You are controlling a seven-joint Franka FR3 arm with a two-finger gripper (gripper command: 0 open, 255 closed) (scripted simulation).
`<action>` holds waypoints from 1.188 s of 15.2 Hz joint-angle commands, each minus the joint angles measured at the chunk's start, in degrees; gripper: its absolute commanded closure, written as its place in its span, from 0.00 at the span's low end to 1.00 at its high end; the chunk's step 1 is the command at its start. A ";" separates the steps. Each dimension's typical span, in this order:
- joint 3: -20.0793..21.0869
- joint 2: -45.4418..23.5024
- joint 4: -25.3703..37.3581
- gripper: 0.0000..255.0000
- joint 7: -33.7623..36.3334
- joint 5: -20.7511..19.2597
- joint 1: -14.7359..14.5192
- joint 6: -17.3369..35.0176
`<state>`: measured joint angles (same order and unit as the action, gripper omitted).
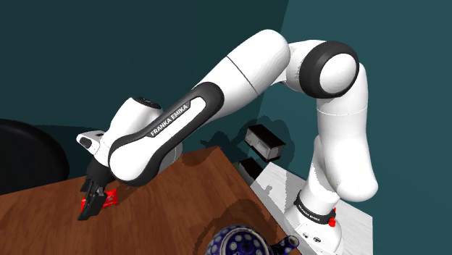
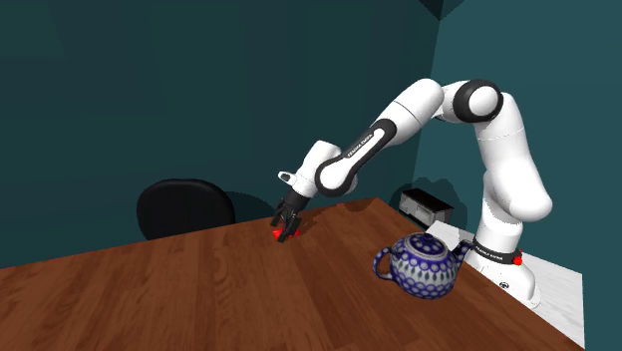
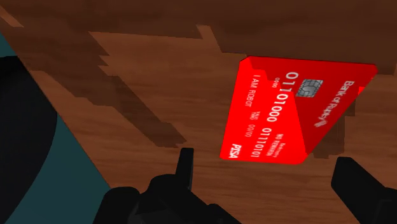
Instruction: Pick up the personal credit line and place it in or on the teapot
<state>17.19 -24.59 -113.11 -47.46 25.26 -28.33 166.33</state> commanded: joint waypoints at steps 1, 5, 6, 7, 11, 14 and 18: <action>0.00 0.00 0.00 1.00 0.00 0.00 0.00 0.00; 0.00 -0.09 0.01 1.00 0.03 -0.01 -0.06 0.09; 0.03 -0.22 0.02 1.00 -0.01 0.01 -0.06 0.21; -0.01 -0.25 -0.01 1.00 0.10 -0.04 -0.19 0.29; -0.20 0.56 0.05 1.00 0.37 -0.20 -0.12 -0.58; -0.81 2.20 0.25 1.00 1.44 -0.79 -0.47 -2.37; -1.52 4.26 0.69 1.00 2.87 -1.64 -0.86 -4.79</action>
<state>15.82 -20.77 -112.54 -44.89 23.81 -29.14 162.13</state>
